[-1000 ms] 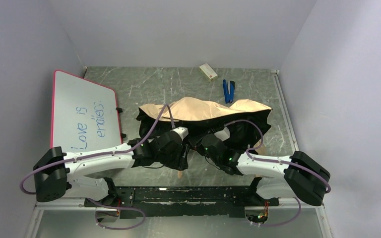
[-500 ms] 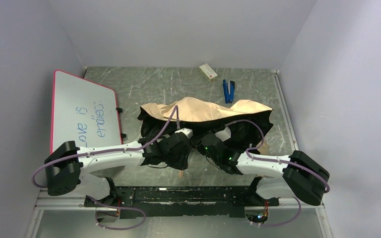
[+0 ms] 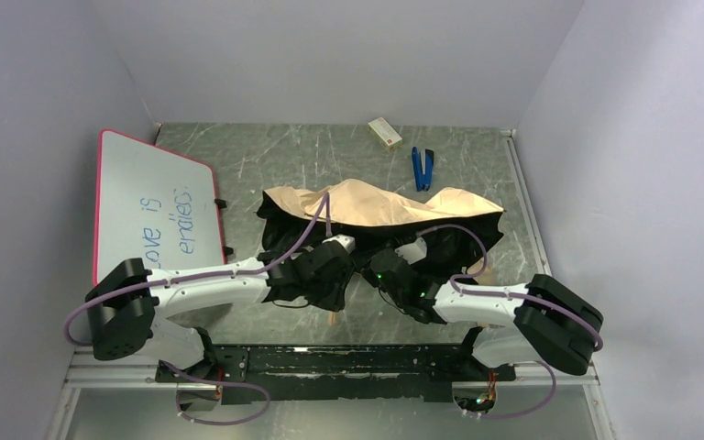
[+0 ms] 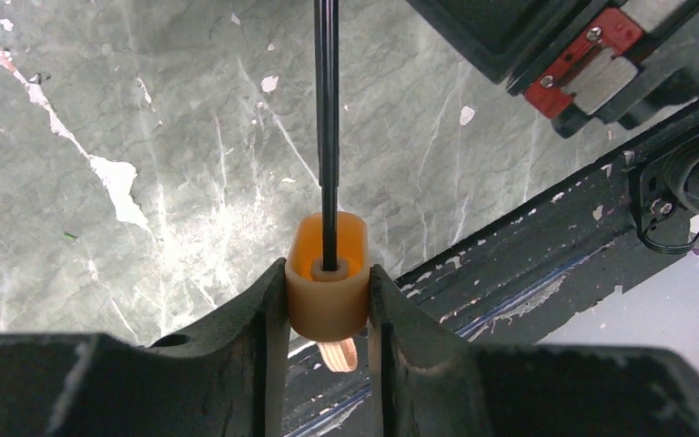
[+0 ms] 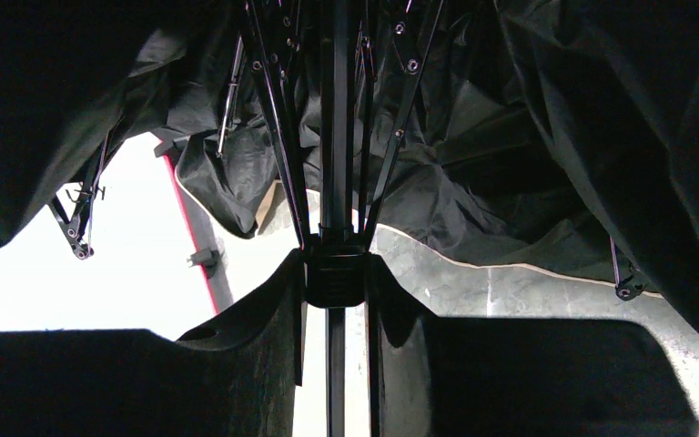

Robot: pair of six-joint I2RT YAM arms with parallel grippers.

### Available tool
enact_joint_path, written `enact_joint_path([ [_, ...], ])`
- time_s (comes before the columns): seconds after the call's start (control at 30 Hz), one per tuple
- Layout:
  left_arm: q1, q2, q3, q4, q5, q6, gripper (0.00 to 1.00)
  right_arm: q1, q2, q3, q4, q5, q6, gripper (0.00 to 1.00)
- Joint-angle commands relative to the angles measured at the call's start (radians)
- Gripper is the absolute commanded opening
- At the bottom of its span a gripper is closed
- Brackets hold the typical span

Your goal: Put away the umbrella

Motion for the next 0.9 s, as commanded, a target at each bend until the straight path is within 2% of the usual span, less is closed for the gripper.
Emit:
enact_joint_path([
  [0.0, 0.06, -0.028, -0.032, 0.294, -0.082, 0.04, 0.05, 0.052, 0.006, -0.013, 0.03, -0.13, 0.014, 0.0],
  [0.27, 0.111, -0.049, -0.106, 0.473, -0.01, 0.112, 0.05, 0.052, 0.005, -0.031, 0.064, -0.16, 0.001, 0.0],
  [0.53, 0.134, -0.02, -0.069, 0.451, -0.014, 0.179, 0.05, 0.053, 0.001, -0.04, 0.058, -0.162, -0.005, 0.0],
  [0.83, 0.134, -0.041, -0.095, 0.344, -0.072, 0.145, 0.05, 0.05, -0.014, -0.009, 0.019, -0.146, -0.031, 0.0],
  [0.87, 0.133, -0.05, -0.101, 0.333, -0.079, 0.144, 0.05, 0.051, -0.025, -0.004, 0.003, -0.135, -0.042, 0.06],
])
